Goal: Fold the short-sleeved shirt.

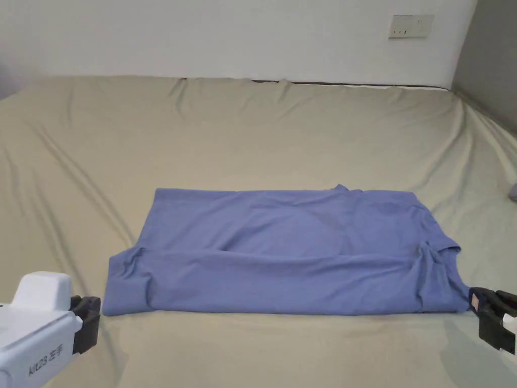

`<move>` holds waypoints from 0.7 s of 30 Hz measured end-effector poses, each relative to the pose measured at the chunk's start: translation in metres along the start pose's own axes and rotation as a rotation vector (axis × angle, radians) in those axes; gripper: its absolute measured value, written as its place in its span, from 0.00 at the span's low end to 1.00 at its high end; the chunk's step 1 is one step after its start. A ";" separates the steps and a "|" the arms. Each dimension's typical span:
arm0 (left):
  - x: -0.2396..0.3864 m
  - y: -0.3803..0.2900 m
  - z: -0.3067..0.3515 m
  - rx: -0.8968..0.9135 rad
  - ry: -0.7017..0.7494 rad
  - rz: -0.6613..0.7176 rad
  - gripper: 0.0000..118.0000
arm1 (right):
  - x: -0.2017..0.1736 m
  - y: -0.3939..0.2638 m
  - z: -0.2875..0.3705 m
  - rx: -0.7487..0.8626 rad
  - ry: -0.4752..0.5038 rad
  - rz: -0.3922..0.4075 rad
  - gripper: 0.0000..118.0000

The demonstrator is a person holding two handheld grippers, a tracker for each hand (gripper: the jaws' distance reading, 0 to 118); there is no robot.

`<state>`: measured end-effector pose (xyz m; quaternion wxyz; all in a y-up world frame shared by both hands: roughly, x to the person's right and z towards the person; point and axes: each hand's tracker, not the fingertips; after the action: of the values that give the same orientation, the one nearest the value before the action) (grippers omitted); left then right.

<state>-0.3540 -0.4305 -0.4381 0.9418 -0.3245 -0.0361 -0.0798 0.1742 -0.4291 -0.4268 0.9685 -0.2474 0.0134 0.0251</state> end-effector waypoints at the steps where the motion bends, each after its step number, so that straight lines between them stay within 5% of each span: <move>1: 0.000 -0.002 -0.005 -0.009 -0.002 0.011 0.00 | -0.001 -0.003 -0.001 -0.012 0.004 -0.003 0.01; 5: -0.003 0.005 -0.039 -0.040 0.007 0.035 0.00 | -0.005 -0.006 -0.007 -0.052 0.027 0.020 0.01; 6: -0.004 0.009 -0.052 -0.052 0.012 0.033 0.11 | -0.006 -0.006 -0.008 -0.053 0.030 0.024 0.01; 7: -0.006 0.013 -0.064 -0.060 0.018 0.039 0.33 | -0.008 -0.006 -0.008 -0.052 0.030 0.025 0.01; 8: -0.010 0.017 -0.078 -0.081 0.024 0.058 0.72 | -0.008 -0.005 -0.008 -0.052 0.029 0.025 0.01; 9: -0.012 0.020 -0.091 -0.109 0.042 0.087 0.88 | -0.008 -0.004 -0.009 -0.053 0.030 0.022 0.01; 10: -0.012 0.023 -0.100 -0.101 0.041 0.100 0.90 | -0.009 -0.004 -0.010 -0.054 0.030 0.020 0.01; 14: -0.006 0.029 -0.132 -0.203 0.085 0.136 0.57 | -0.011 -0.004 -0.014 -0.091 0.062 0.022 0.01; 17: 0.003 0.021 -0.139 -0.234 0.021 0.157 0.05 | -0.011 -0.006 -0.020 -0.103 0.058 0.037 0.01; 21: 0.019 0.024 -0.125 -0.185 0.044 0.011 0.04 | -0.001 -0.003 -0.037 -0.125 0.043 0.003 0.01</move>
<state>-0.3286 -0.4913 -0.5489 0.9089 -0.4083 -0.0060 -0.0846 0.1727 -0.4498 -0.4579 0.9506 -0.3080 0.0328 0.0221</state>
